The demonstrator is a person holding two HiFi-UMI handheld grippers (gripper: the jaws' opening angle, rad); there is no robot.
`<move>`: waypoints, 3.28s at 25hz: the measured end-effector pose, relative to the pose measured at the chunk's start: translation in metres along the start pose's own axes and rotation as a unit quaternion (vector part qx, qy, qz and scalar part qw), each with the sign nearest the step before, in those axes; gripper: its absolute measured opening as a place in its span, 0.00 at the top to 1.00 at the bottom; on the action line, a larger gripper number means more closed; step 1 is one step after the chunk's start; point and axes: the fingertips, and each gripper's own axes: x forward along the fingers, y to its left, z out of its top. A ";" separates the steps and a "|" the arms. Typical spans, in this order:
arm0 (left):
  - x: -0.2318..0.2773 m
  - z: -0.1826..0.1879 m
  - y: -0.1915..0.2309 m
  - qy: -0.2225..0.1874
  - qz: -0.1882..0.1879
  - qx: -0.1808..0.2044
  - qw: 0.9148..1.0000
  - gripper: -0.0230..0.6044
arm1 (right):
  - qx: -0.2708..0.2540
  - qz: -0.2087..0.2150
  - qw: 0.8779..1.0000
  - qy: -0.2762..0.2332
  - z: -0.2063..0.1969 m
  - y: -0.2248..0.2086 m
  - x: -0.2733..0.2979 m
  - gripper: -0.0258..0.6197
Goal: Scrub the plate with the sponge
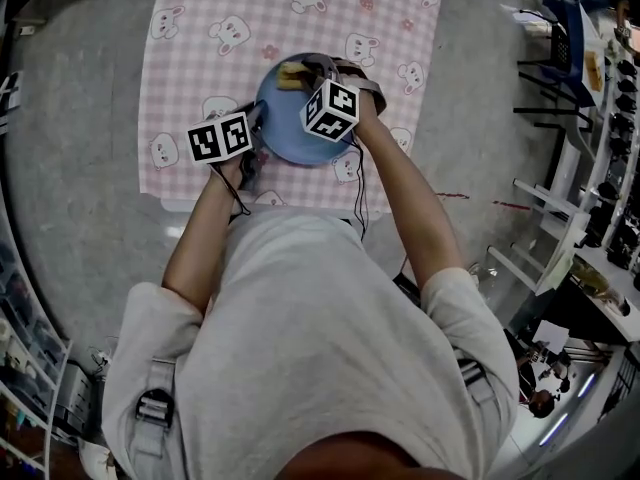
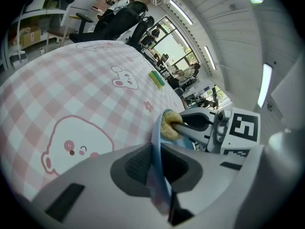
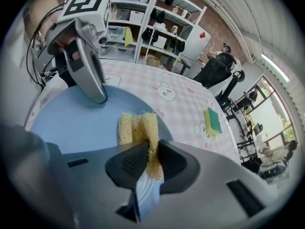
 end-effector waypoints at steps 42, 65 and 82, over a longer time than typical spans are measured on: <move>-0.031 -0.011 -0.074 -0.072 0.085 0.211 0.971 0.94 | 0.377 -0.083 0.903 -0.189 -0.079 0.082 -0.171 0.87; -0.119 0.019 -0.234 -0.266 0.003 0.296 0.917 0.94 | 0.347 -0.211 0.839 -0.362 -0.026 -0.008 -0.303 0.87; -0.180 0.082 -0.308 -0.361 0.006 0.396 0.844 0.94 | 0.315 -0.292 0.794 -0.430 0.006 -0.089 -0.399 0.87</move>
